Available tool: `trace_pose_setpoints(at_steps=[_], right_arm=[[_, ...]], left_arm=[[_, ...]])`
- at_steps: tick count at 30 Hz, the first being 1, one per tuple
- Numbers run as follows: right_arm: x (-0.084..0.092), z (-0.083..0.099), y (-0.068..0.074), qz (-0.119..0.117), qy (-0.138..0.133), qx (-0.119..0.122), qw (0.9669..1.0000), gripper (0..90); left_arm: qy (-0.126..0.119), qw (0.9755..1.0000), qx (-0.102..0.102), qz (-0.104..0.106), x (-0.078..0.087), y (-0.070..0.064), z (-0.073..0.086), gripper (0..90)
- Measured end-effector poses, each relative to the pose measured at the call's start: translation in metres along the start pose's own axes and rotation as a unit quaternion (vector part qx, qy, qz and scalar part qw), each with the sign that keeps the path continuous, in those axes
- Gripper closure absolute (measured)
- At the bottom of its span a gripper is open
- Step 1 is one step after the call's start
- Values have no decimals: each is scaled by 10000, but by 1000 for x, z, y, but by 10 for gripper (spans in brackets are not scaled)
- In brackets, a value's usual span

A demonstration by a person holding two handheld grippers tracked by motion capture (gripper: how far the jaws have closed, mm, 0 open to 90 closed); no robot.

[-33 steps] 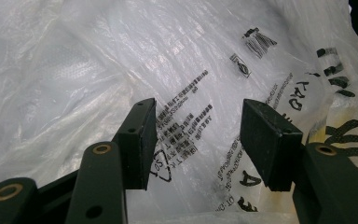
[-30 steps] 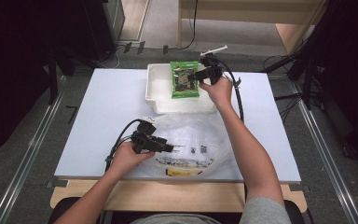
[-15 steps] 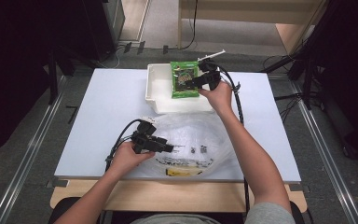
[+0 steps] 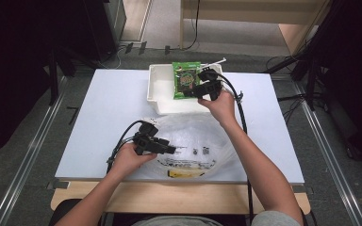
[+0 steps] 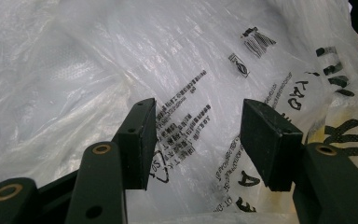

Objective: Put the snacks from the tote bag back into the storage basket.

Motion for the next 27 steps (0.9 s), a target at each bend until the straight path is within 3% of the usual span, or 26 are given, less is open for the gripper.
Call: trace_pose_setpoints(at_steps=[12, 23, 27], right_arm=[[9, 24, 10, -84, -41, 70, 9999, 395], [22, 44, 23, -171, -149, 283, 9993, 394], [28, 53, 26, -228, -161, 229, 9993, 397]], left_arm=[[-28, 10000, 33, 12, 0, 0, 0, 466], [-25, 10000, 24, -13, 0, 1, 0, 467], [-27, 10000, 26, -20, 1, 1, 0, 466]])
Point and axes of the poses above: each handheld gripper's, and its own axes: x roughly backward along the jaws, z roughly out of its underside, y roughly to its left, the point moved 7 cm from there along -x, roughly forward along the jaws, and after that the axes turned 9 degrees about -x, right-handed, at the moved point
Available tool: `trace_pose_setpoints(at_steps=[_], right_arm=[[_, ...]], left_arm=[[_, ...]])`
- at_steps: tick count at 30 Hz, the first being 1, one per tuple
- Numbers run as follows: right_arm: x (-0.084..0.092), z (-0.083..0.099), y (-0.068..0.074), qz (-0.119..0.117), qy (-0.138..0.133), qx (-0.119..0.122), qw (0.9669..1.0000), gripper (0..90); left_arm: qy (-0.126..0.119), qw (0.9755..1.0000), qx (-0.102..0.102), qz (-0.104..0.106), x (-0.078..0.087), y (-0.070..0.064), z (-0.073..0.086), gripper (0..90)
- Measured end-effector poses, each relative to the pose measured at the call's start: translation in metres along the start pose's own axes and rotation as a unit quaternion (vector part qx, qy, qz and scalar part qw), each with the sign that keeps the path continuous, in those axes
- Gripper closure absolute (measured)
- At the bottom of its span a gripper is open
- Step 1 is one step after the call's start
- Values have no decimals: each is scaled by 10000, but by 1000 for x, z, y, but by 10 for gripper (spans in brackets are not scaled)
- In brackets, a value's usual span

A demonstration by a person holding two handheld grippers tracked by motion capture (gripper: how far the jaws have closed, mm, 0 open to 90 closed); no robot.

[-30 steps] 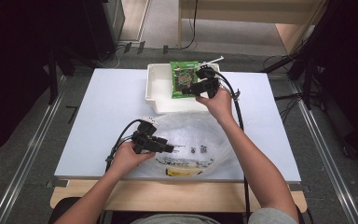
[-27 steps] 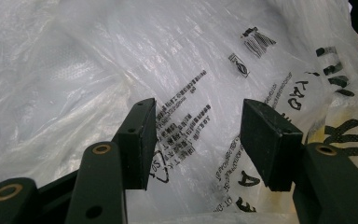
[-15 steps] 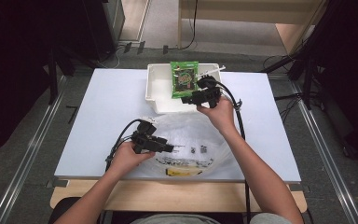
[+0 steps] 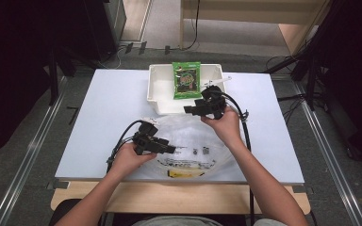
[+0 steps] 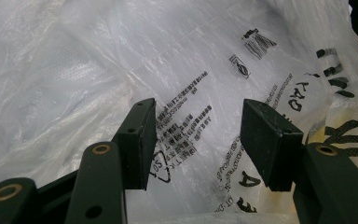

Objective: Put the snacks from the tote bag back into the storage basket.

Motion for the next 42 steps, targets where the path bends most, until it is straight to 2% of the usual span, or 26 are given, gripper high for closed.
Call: trace_pose_setpoints(at_steps=[8, 14, 16, 21, 34, 42], right_arm=[[11, 17, 3, -57, -54, -15, 10000, 399], [15, 35, 6, -76, -24, 81, 9999, 403], [16, 46, 6, -93, 49, 57, 9999, 403], [17, 57, 3, -111, 102, -11, 9999, 399], [22, 78, 0, -63, -5, -4, 10000, 398], [14, 90, 4, -157, 79, -40, 9998, 398]], left_arm=[[-4, 10000, 5, 19, 0, -1, 0, 465], [4, 10000, -14, 23, -1, 0, 0, 465], [1, 10000, -14, 21, -1, -1, 0, 465], [29, 10000, -36, 13, -1, -1, 0, 465], [-1, 10000, -46, 21, 0, -1, 0, 465], [1, 10000, -69, 13, 0, -1, 0, 465]])
Point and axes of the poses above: each handheld gripper's, and its own axes: x roughly backward along the jaws, z roughly out of its underside, y roughly to its left, the point moved 7 cm from there along -x, roughly forward along the jaws, and after that the axes turned 9 degrees about -x, right-handed, at the moved point
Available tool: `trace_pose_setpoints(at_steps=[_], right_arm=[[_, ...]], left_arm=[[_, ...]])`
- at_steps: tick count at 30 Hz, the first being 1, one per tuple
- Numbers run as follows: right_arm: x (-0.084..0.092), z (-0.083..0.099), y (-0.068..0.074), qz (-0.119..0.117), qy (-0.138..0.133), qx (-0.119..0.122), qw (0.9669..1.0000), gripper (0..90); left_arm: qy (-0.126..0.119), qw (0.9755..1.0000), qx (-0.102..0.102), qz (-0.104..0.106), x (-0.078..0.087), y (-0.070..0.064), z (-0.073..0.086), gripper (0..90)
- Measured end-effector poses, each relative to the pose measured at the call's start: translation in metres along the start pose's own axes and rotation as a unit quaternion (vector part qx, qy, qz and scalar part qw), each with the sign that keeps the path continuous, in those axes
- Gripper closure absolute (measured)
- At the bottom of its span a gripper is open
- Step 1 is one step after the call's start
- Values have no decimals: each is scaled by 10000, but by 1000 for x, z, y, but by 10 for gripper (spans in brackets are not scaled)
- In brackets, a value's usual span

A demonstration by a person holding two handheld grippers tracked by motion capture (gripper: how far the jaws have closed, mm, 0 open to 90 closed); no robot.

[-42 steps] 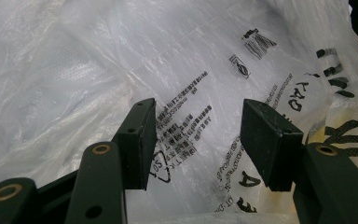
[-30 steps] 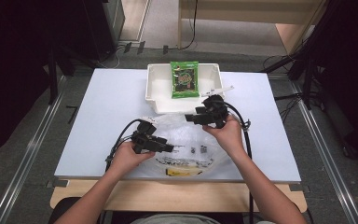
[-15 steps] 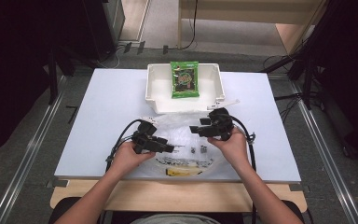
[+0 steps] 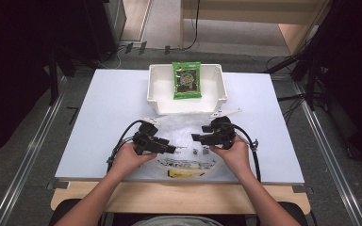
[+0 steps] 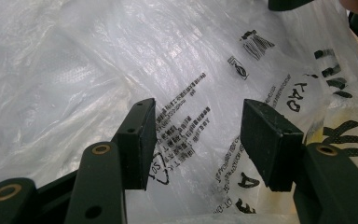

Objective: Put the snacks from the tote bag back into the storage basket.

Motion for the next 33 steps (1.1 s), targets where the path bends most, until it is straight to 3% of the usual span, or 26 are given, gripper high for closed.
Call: trace_pose_setpoints(at_steps=[16, 25, 33], right_arm=[[-18, 13, 4, -36, 296, 123, 9995, 397], [-24, 17, 2, -53, 426, 3, 9991, 388], [-23, 16, 3, -174, 381, 16, 9991, 363]], left_arm=[[-11, 10000, -10, 5, 0, 0, 0, 461], [-29, 10000, 12, 9, 0, 1, 0, 454], [-180, 9998, 19, 34, 5, 3, -2, 433]])
Point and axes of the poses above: each handheld gripper's, and its own axes: x roughly backward along the jaws, z roughly out of its underside, y roughly to its left, the point moved 7 cm from there along -x, roughly forward along the jaws, and after that the axes turned 9 degrees about -x, right-handed, at the moved point
